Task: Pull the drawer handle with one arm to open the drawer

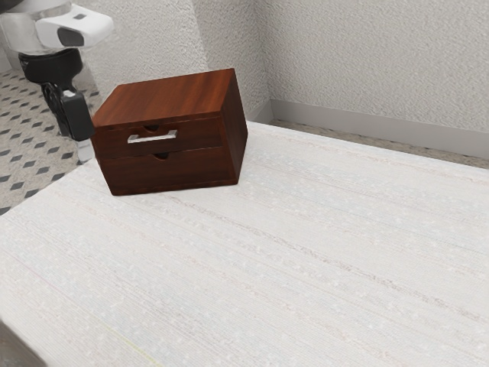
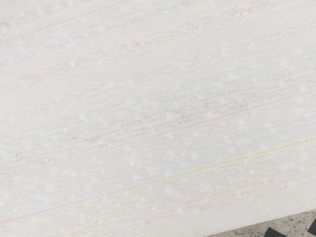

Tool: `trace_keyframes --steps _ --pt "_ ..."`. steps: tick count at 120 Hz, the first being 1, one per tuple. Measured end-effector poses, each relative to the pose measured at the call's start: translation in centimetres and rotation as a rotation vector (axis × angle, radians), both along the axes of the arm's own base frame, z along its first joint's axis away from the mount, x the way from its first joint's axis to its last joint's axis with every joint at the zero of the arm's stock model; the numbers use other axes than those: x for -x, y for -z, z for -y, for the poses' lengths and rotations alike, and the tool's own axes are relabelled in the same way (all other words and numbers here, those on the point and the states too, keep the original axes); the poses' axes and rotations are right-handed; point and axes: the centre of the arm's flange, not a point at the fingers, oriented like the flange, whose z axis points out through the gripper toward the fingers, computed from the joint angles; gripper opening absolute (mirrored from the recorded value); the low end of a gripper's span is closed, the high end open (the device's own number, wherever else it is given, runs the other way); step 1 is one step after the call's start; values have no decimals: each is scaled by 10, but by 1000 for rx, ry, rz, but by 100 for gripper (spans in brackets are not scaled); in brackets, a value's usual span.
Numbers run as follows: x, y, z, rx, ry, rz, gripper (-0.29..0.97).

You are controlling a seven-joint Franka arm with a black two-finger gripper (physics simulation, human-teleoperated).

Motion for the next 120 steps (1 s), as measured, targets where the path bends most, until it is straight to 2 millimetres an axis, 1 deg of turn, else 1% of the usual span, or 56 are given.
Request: trace_keyframes --steps 8,16,26,34,42,50,55,58,61,64,67,75,79,82,88,104,112,120 --pt "3 -5 -37 -17 -2 51 68" --pt "12 -10 -76 -36 -20 84 68" --pt "33 -20 -124 -51 -63 133 68" --pt "52 -21 -161 -55 -107 147 68" --pt "70 -18 -197 -61 -150 148 68" --pt "84 -6 -235 -66 -183 131 68" --pt "88 6 -257 -68 -189 113 68" --pt "86 12 -265 -70 -176 105 68" --pt "79 16 -265 -73 -145 100 68" --pt "66 18 -257 -76 -96 99 68" --pt "48 20 -241 -76 -34 99 68" --pt "2 25 -189 -74 143 100 68" --pt "-13 27 -170 -75 212 100 68" --pt "-20 29 -163 -77 250 100 68" --pt "-26 32 -162 -86 296 97 68" --pt "-25 42 -183 -103 359 89 68" --pt "-29 50 -188 -108 402 84 68" --pt "-35 63 -190 -113 446 77 68"
